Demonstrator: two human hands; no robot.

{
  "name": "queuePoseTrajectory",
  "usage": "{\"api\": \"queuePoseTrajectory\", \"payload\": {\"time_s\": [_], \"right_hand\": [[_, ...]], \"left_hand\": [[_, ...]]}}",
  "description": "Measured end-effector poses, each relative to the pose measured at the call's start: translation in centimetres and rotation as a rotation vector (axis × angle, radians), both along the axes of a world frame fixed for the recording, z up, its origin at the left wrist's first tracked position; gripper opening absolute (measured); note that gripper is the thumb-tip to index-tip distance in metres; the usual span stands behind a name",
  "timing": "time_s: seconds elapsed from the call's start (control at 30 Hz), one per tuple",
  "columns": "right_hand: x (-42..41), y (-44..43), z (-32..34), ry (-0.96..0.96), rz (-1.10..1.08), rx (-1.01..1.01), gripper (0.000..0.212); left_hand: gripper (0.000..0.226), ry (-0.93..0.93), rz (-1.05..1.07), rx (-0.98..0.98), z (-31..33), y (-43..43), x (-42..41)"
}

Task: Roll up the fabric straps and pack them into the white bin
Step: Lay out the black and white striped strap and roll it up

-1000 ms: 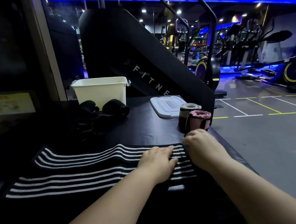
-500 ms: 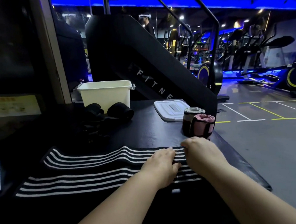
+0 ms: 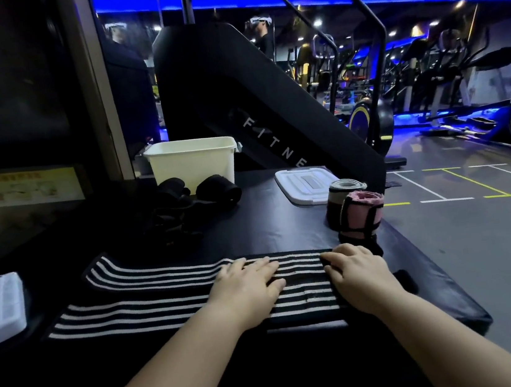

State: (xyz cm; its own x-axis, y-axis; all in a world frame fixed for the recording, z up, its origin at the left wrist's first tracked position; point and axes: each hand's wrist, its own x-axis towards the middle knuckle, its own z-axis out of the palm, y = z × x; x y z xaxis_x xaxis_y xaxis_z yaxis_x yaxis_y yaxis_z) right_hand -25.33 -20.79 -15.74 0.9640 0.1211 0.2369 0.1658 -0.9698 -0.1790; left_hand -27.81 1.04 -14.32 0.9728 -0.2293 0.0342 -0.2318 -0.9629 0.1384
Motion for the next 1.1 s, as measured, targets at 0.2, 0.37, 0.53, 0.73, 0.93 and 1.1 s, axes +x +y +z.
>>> {"api": "queuePoseTrajectory", "payload": {"time_s": [0.2, 0.37, 0.53, 0.73, 0.93, 1.1], "right_hand": [[-0.1, -0.1, 0.0, 0.002, -0.015, 0.009, 0.037], [-0.1, 0.3, 0.2, 0.020, -0.015, -0.002, 0.036], [0.6, -0.3, 0.9, 0.058, -0.054, 0.011, 0.050], [1.3, -1.0, 0.9, 0.117, -0.165, -0.049, 0.063], [1.6, -0.6, 1.3, -0.002, -0.180, -0.018, 0.051], [1.1, -0.3, 2.6, -0.084, -0.123, 0.102, 0.035]], "left_hand": [[0.051, -0.023, 0.107, -0.095, -0.5, 4.0, -0.5], [0.049, -0.057, 0.163, -0.127, -0.7, 5.4, -0.4], [0.051, -0.045, 0.244, -0.150, -0.6, 6.4, 0.8], [0.054, -0.020, 0.302, -0.062, 0.0, 7.0, 2.1], [0.040, -0.135, 0.318, -0.151, -0.2, 7.4, 3.3], [0.022, -0.288, 0.248, -0.307, -0.2, 7.6, 4.2]]}}
